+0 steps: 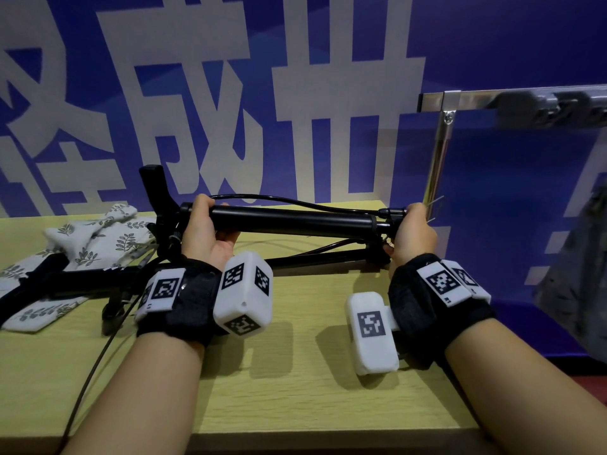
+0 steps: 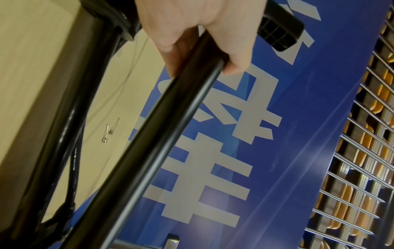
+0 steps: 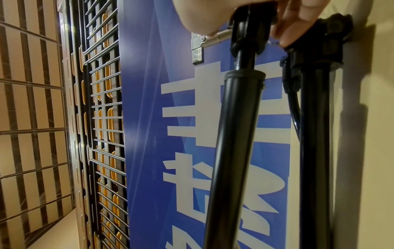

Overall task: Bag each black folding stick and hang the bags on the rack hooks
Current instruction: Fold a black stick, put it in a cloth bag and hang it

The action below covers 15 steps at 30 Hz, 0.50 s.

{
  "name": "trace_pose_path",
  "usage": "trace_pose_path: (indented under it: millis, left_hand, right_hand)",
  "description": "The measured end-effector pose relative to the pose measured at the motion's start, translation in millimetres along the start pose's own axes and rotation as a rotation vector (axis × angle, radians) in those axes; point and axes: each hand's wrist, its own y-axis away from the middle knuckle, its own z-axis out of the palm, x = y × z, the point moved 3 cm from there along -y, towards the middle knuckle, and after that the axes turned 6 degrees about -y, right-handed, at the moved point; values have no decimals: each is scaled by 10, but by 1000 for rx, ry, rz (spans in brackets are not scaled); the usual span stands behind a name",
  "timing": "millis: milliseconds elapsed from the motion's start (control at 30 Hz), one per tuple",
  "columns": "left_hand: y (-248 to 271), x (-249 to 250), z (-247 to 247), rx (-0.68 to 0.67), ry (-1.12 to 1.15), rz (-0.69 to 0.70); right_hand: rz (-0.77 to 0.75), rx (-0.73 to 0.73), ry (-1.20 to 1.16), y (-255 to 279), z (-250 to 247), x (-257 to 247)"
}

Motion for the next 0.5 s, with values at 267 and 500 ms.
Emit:
trace_pose_path:
  millis: [267,500]
  left_hand:
    - [10,-20,9,-29,-9,-3]
    - [26,-30,21,-12,5,26]
  right_hand:
    - [-6,-28,32,18,27,29]
    - [-26,-56,36,47,30,30]
